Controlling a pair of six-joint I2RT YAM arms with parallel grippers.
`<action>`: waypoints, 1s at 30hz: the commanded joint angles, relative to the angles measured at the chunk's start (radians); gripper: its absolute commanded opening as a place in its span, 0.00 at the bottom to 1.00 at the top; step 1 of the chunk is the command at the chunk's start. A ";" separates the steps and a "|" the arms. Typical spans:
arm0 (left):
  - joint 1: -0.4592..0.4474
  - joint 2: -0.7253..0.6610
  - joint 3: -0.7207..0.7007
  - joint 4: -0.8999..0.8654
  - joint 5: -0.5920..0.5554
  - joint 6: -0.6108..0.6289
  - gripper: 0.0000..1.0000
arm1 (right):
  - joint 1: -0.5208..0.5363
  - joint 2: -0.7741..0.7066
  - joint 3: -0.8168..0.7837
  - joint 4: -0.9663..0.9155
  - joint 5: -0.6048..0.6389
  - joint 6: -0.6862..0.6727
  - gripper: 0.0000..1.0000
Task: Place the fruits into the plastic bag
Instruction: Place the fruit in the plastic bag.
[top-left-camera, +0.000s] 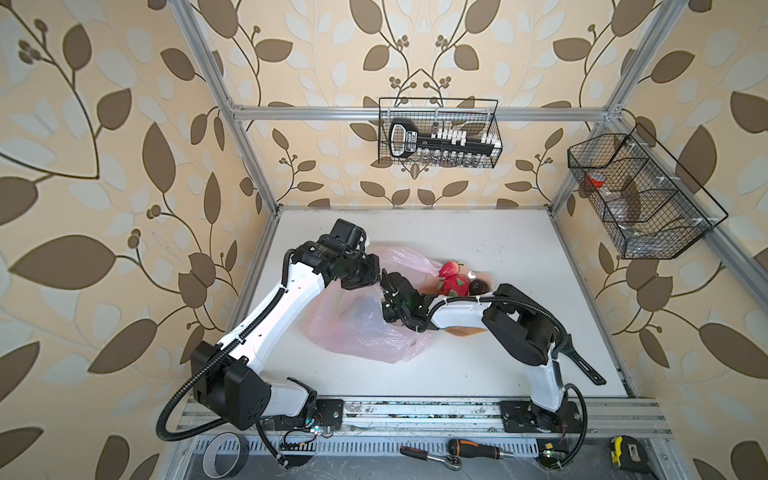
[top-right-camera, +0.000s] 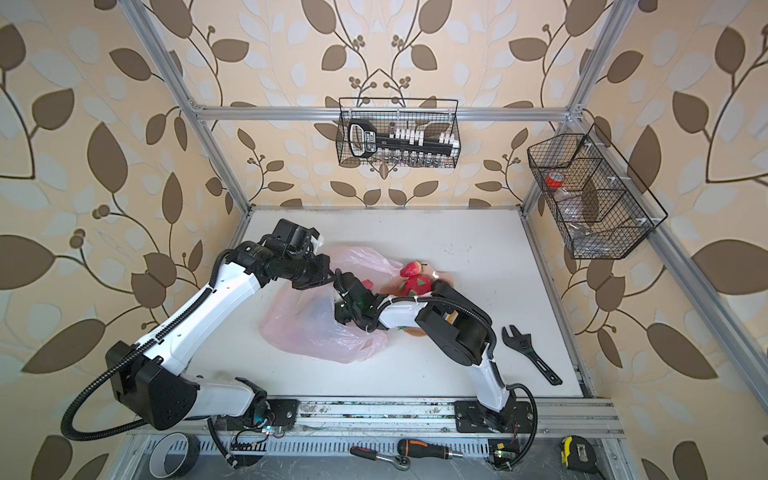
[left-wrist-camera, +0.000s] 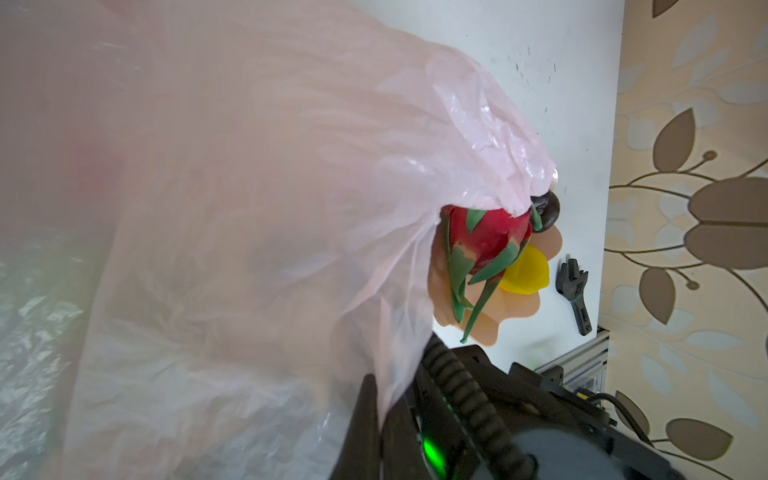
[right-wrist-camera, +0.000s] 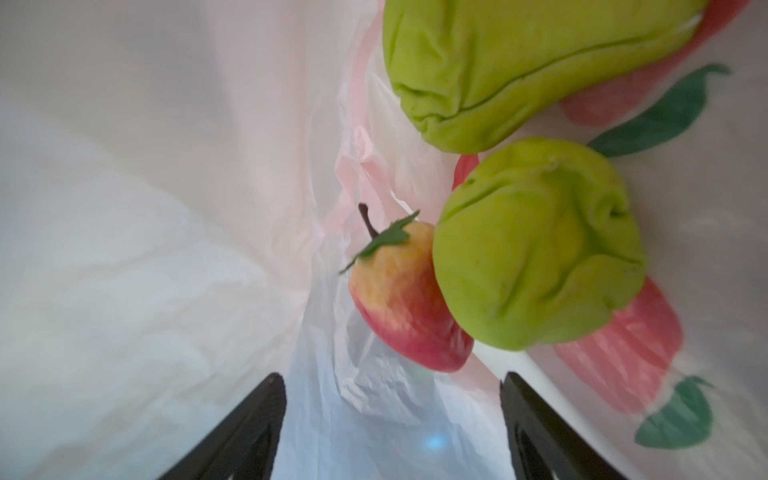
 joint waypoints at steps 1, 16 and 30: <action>-0.007 -0.013 -0.008 -0.016 -0.041 -0.002 0.00 | 0.006 -0.046 0.021 0.001 -0.033 -0.012 0.84; -0.007 -0.026 -0.018 -0.073 -0.139 -0.021 0.00 | -0.018 -0.135 -0.075 -0.008 -0.038 -0.028 0.90; -0.004 -0.039 -0.020 -0.097 -0.189 -0.033 0.00 | -0.042 -0.229 -0.135 -0.171 -0.026 -0.147 0.95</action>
